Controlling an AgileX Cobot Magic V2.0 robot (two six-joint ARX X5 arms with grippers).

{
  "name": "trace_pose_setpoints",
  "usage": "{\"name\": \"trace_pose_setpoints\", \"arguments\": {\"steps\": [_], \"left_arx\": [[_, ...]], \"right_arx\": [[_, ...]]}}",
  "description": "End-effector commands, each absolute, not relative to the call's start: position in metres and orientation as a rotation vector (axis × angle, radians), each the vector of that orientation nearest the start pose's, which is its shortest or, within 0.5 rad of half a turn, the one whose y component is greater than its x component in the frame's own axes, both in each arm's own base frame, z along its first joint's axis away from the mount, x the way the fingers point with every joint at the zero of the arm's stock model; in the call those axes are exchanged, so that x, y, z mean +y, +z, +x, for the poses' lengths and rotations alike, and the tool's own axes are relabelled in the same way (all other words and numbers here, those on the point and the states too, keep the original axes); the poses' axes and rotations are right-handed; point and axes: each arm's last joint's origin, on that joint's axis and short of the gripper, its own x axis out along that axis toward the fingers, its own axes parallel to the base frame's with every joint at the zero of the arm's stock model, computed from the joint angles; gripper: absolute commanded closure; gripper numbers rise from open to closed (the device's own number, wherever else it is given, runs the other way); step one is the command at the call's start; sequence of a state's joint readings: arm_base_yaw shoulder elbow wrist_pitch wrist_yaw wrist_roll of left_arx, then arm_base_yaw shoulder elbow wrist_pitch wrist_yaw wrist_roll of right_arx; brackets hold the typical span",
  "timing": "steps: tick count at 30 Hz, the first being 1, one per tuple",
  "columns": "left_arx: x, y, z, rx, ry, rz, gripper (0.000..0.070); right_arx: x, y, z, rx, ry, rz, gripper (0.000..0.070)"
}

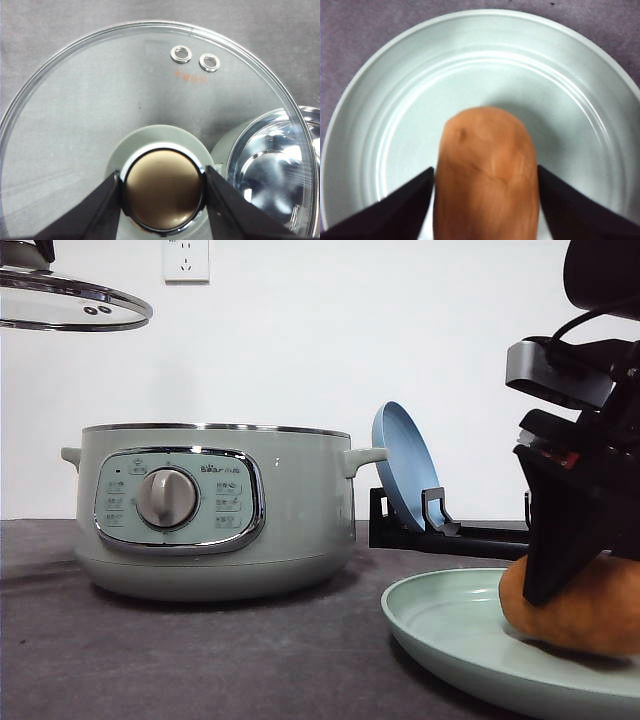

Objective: Transfer potato from steamer to green plate

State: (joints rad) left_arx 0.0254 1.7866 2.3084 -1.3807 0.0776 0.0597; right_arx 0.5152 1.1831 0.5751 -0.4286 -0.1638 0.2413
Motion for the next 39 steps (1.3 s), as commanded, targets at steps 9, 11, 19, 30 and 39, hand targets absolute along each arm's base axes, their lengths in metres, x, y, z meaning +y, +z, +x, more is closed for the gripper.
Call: {"name": "trace_pose_setpoints", "arguments": {"steps": [9, 11, 19, 30, 39], "left_arx": [[0.005, 0.464, 0.325, 0.818, -0.076, 0.004, 0.0700], [0.005, 0.464, 0.326, 0.820, -0.076, 0.003, 0.0700], [0.005, 0.464, 0.326, 0.821, -0.073, -0.006, 0.0700], [-0.009, 0.464, 0.326, 0.821, -0.114, 0.010, 0.0700], [-0.035, 0.463, 0.324, 0.824, -0.188, 0.039, 0.0700]], "right_arx": [[0.105, 0.224, 0.174, 1.046, 0.499, 0.058, 0.0139], [0.102, 0.244, 0.169, 1.016, 0.507, 0.064, 0.0139], [0.073, 0.338, 0.118, 0.819, 0.546, 0.106, 0.0139], [0.022, 0.412, 0.030, 0.516, 0.593, 0.186, 0.0139], [0.005, 0.412, 0.002, 0.470, 0.554, 0.211, 0.0139]]}}
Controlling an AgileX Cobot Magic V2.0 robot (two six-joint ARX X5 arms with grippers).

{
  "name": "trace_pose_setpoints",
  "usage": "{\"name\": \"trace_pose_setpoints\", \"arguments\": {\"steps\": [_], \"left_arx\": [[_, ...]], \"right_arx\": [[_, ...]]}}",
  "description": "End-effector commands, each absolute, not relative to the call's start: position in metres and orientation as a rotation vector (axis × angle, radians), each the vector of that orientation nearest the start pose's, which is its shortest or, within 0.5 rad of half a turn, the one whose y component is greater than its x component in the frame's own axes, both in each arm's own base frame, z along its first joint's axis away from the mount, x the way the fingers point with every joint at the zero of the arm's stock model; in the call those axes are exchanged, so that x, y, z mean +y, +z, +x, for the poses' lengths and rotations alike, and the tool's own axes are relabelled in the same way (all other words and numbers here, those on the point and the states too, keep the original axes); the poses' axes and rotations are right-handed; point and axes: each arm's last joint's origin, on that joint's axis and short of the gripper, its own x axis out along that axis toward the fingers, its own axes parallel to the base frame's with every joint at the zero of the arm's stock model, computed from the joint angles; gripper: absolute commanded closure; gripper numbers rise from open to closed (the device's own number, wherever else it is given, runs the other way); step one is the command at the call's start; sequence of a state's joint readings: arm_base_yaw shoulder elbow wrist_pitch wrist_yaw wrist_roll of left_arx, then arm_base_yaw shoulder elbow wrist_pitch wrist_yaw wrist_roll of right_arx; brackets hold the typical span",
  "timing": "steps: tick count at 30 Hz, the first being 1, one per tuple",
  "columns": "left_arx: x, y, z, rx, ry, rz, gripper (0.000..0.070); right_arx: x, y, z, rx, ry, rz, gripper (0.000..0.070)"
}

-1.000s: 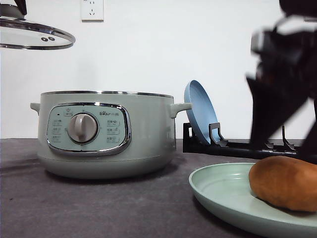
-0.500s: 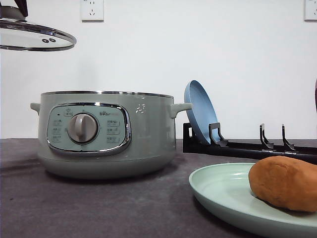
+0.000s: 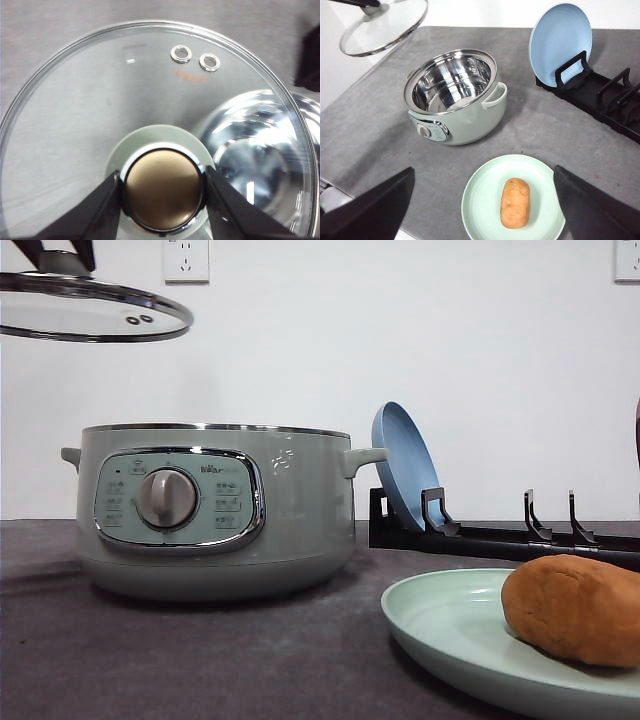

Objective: Transfer potato from steamer to green plate

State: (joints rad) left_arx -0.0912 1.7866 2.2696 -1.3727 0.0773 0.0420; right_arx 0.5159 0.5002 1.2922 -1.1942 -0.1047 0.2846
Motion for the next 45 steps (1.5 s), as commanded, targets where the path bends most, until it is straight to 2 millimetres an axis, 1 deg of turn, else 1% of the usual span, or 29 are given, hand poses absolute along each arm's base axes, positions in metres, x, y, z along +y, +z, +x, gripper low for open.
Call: {"name": "trace_pose_setpoints", "arguments": {"steps": [1, 13, 16, 19, 27, 31, 37, 45], "left_arx": [[-0.039, 0.463, 0.323, 0.825, -0.200, 0.044, 0.0700], [-0.094, 0.463, 0.311, 0.825, -0.363, 0.118, 0.0700], [-0.105, 0.463, 0.308, 0.822, -0.397, 0.135, 0.0700], [-0.115, 0.463, 0.304, 0.820, -0.428, 0.149, 0.0700], [-0.133, 0.461, 0.298, 0.827, -0.481, 0.173, 0.0700], [-0.141, 0.453, 0.297, 0.855, -0.504, 0.189, 0.0700], [-0.152, 0.434, 0.302, 0.910, -0.522, 0.212, 0.0700], [-0.156, 0.412, 0.310, 0.962, -0.519, 0.221, 0.0700]], "right_arx": [[0.005, 0.412, 0.002, 0.470, 0.554, 0.214, 0.0139], [0.005, 0.413, 0.002, 0.473, 0.552, 0.240, 0.0139], [0.005, 0.413, 0.003, 0.468, 0.554, 0.241, 0.0139], [0.005, 0.414, 0.003, 0.461, 0.560, 0.244, 0.0139], [0.006, 0.416, 0.003, 0.445, 0.584, 0.250, 0.0139], [0.006, 0.416, 0.003, 0.442, 0.582, 0.247, 0.0139], [0.006, 0.416, 0.003, 0.441, 0.582, 0.247, 0.0139], [0.006, 0.416, 0.003, 0.442, 0.583, 0.248, 0.0139]]}}
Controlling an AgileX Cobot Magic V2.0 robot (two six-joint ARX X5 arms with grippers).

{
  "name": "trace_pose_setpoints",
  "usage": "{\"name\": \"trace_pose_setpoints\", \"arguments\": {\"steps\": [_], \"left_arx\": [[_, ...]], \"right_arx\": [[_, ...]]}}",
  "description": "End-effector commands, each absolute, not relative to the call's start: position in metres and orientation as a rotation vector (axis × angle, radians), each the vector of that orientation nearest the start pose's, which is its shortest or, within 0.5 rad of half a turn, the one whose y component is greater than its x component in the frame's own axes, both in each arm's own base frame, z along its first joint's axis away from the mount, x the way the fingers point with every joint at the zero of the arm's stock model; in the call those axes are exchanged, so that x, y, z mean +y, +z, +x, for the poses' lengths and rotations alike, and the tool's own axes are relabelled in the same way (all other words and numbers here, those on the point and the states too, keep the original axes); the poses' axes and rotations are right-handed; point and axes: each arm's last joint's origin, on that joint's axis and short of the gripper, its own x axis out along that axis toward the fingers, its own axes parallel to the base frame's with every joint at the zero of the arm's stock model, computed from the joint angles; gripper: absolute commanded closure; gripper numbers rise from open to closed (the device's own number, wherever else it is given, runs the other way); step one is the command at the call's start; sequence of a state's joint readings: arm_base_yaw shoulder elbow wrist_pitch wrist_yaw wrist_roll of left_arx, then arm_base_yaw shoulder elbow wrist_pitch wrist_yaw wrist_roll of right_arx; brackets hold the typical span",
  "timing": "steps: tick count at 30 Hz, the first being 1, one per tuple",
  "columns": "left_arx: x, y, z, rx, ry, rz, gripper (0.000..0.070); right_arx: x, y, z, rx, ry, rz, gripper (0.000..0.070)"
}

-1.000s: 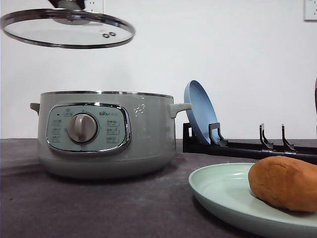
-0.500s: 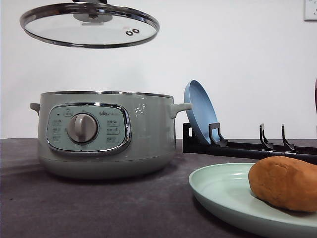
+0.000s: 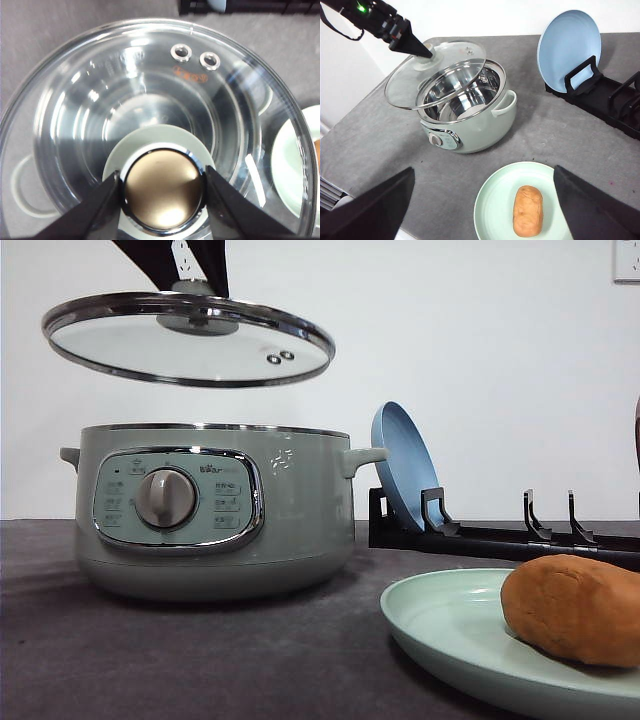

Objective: Transfer potato from steamer to green plate

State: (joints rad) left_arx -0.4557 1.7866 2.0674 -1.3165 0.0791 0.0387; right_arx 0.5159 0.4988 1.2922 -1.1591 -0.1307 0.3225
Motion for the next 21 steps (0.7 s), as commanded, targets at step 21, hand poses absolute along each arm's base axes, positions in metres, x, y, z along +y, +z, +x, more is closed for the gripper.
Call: {"name": "trace_pose_setpoints", "arguments": {"steps": [21], "left_arx": [[-0.173, 0.373, 0.341, 1.018, -0.525, 0.251, 0.0700]], "right_arx": [[0.006, 0.416, 0.003, 0.442, 0.582, 0.247, 0.0139]]}}
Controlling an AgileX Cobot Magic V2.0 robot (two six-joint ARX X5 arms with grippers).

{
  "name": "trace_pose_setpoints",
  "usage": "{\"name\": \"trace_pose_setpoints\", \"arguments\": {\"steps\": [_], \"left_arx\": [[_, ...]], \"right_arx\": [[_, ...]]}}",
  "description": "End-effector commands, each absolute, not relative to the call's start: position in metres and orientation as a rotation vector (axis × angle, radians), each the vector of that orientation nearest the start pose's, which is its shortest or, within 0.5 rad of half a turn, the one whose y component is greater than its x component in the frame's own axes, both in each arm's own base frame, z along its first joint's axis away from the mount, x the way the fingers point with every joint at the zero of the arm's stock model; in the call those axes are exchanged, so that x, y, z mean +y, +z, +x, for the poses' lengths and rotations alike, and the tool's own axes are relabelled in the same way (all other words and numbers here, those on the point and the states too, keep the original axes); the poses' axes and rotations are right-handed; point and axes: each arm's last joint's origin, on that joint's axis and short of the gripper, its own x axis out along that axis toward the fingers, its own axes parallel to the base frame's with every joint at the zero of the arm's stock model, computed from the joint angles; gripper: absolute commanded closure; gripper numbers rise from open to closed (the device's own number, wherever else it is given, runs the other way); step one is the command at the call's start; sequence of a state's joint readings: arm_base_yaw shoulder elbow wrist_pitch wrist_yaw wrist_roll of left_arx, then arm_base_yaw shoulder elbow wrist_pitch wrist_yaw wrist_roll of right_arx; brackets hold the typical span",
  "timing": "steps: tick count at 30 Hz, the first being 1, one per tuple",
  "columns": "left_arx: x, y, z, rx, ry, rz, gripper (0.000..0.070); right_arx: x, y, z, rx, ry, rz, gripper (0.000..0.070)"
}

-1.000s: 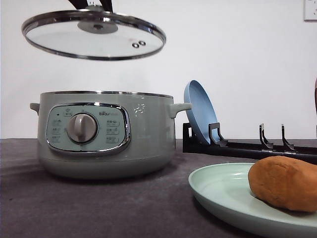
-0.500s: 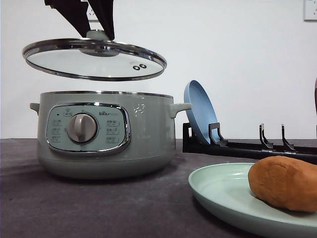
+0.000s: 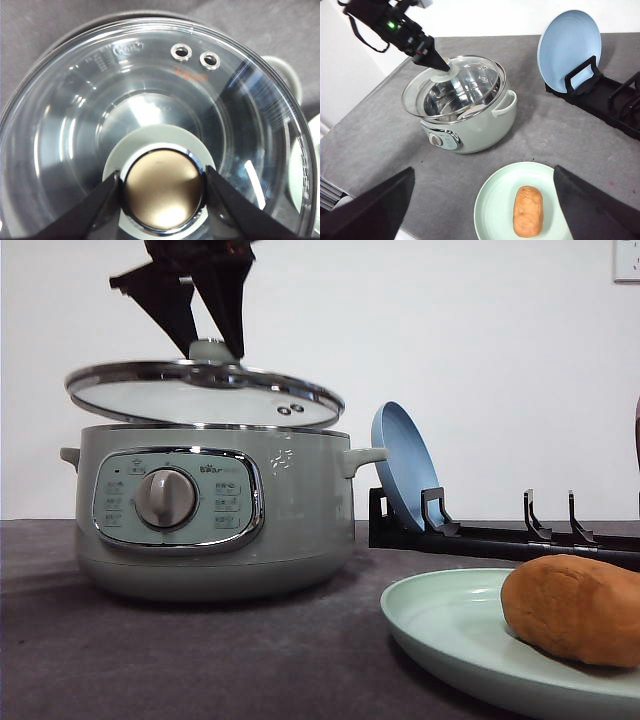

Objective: Transfer potato from steamer to green plate

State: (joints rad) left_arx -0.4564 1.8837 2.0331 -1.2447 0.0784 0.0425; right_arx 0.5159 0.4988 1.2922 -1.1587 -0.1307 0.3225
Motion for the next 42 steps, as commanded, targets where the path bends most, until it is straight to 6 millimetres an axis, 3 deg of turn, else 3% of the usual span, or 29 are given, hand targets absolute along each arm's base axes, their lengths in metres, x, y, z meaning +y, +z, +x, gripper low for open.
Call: {"name": "trace_pose_setpoints", "arguments": {"steps": [1, 11, 27, 38, 40, 42], "left_arx": [[-0.173, 0.373, 0.341, 1.011, -0.527, 0.251, 0.0700], [-0.175, 0.371, 0.346, 0.995, -0.528, 0.249, 0.0700], [-0.182, 0.348, 0.360, 1.046, -0.546, 0.298, 0.0700], [-0.182, 0.346, 0.359, 1.048, -0.583, 0.362, 0.0700], [-0.182, 0.346, 0.359, 1.047, -0.580, 0.357, 0.0667], [-0.182, 0.346, 0.359, 1.044, -0.579, 0.355, 0.0548]], "right_arx": [[0.006, 0.416, 0.003, 0.442, 0.582, 0.247, 0.0139], [0.006, 0.416, 0.003, 0.442, 0.582, 0.247, 0.0139], [0.006, 0.416, 0.003, 0.442, 0.582, 0.247, 0.0139], [0.006, 0.416, 0.003, 0.441, 0.581, 0.246, 0.0139], [0.006, 0.416, 0.003, 0.441, 0.581, 0.246, 0.0139], [0.006, 0.416, 0.003, 0.441, 0.582, 0.245, 0.0139]]}}
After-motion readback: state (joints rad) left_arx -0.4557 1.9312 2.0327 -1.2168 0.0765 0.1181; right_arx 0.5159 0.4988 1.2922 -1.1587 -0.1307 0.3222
